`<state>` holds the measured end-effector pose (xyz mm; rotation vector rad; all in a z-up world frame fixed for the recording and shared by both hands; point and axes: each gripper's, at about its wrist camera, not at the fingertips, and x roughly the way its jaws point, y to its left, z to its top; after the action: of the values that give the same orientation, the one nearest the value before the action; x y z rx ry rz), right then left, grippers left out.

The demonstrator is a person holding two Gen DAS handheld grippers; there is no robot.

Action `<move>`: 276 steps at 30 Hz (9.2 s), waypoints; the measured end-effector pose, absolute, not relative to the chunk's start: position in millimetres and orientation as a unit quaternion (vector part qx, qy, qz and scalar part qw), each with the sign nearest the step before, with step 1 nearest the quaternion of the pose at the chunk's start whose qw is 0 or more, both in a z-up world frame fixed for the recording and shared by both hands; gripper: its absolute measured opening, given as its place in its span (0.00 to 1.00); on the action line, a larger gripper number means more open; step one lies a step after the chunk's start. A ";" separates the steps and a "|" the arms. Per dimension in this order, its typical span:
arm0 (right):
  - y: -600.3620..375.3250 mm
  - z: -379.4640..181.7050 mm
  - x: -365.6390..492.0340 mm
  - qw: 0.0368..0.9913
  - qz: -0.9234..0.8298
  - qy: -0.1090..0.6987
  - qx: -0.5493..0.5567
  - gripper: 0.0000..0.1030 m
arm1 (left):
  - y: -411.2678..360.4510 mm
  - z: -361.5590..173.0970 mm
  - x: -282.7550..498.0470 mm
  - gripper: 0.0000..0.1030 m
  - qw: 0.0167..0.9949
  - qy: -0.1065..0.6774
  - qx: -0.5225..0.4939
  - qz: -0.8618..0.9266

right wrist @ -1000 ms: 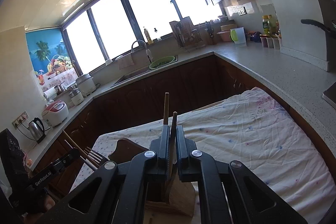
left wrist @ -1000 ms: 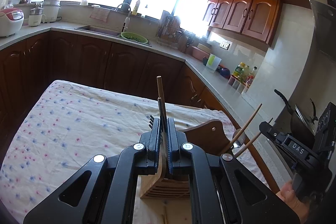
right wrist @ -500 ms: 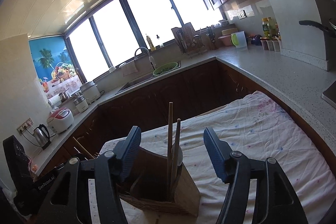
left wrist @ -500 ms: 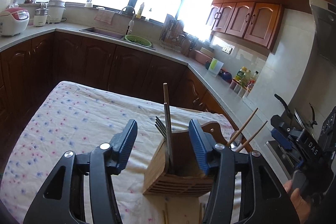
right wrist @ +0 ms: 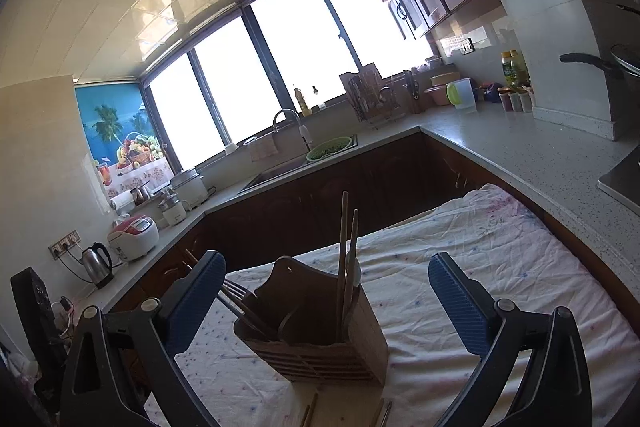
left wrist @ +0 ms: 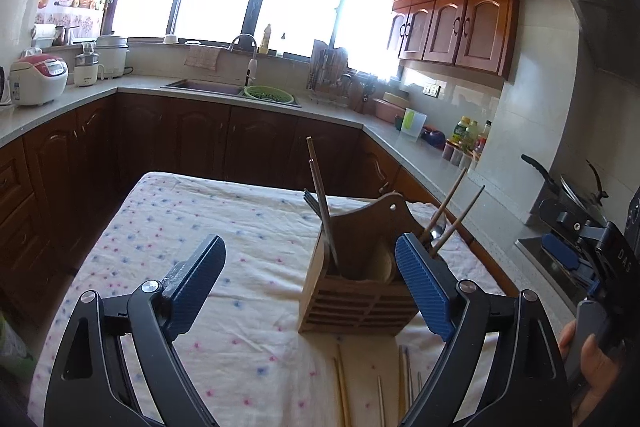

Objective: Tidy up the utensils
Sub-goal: 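Open both tools to release the chopsticks into the holder, then move both open tools back down to the remaining chopsticks, then close the left tool on a wooden chopstick while the right grasps another, then raise both held chopsticks and lower them upright into the holder, then open both tools to release the chopsticks in the holder, then move both open tools down to the last chopsticks on the cloth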

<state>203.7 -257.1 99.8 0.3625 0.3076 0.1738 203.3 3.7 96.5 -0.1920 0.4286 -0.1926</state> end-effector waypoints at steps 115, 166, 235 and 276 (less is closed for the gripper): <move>-229.0 -41.9 223.4 0.904 0.088 0.400 0.120 0.04 | -23.8 -23.3 221.3 0.04 0.885 0.432 -0.038 -0.168; -262.1 160.2 186.0 0.972 0.113 0.150 0.142 0.04 | 15.6 182.5 205.1 0.04 0.963 0.177 -0.097 -0.177; -279.7 84.2 191.4 0.960 0.073 0.177 0.203 0.93 | 16.6 73.4 213.5 0.75 0.949 0.267 -0.135 -0.103; -252.5 -46.9 199.0 0.906 0.063 0.382 0.174 0.50 | -34.2 -25.7 219.7 0.63 0.897 0.423 -0.059 -0.115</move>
<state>199.0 -252.5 -46.9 0.3590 0.7887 0.1309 219.7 -34.2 -25.7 -0.1215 0.8771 -0.2377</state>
